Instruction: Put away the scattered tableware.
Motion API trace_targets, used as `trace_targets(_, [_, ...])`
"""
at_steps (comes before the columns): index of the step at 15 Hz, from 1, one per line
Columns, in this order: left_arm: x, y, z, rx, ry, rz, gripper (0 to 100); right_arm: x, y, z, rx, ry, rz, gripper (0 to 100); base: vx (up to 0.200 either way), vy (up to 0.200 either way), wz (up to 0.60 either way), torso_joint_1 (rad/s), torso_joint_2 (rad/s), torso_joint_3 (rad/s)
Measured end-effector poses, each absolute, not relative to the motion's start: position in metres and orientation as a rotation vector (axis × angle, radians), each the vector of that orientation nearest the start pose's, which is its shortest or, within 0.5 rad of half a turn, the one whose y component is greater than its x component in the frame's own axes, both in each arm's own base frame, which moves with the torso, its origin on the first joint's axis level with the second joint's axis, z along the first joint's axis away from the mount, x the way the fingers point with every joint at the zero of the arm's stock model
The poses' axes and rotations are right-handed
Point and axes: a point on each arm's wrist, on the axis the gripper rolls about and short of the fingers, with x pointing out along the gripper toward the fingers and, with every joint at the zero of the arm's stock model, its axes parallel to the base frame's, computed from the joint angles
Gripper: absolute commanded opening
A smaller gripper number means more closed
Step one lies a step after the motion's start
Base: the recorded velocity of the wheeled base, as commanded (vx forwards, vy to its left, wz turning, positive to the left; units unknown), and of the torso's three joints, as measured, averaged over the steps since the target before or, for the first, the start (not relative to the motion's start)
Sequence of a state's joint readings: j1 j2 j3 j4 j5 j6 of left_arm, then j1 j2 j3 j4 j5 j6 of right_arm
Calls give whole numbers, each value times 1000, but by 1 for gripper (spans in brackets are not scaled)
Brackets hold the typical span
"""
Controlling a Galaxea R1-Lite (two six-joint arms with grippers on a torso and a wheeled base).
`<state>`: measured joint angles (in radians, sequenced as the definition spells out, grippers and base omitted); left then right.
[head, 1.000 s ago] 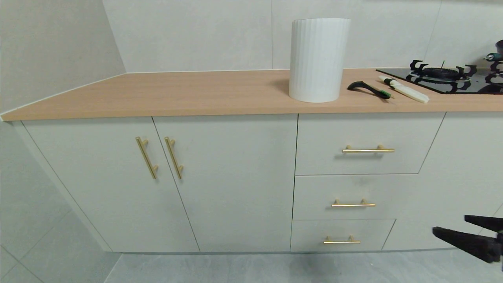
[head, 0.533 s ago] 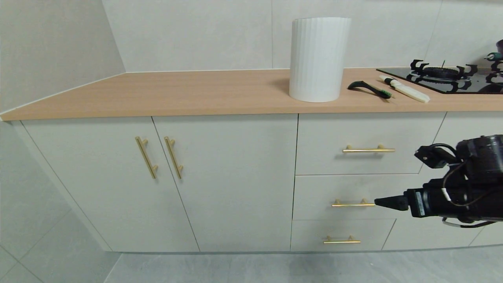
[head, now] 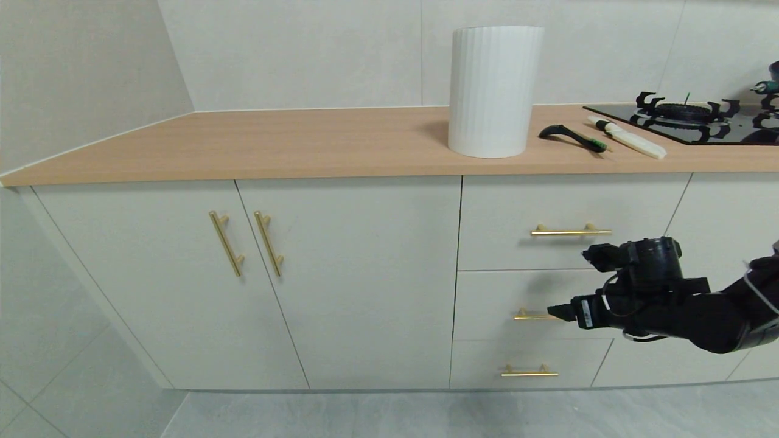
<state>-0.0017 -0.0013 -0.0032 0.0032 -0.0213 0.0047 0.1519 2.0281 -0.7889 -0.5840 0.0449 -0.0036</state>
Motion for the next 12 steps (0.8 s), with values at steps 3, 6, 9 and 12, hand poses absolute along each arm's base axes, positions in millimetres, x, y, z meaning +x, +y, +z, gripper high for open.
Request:
trace_targets(3, [-23,0,76,4,-1,-23,100,353,55,39,-38,607,153,100,0,0,0,0,0,0])
trace_targets(6, [-23,0,76,5,-1,-23,100,365,56,15,-45,566,100,100,0,0,0,0,0,0])
trace_targets(9, [-23,0,76,5,-1,-23,100,377,59,-5,-35,524,37,100,0,0,0,0,0,0])
trace_targets(12, [-23,0,76,4,-1,-23,100,388,62,-20,-20,522,11,100,0,0,0,0,0,0])
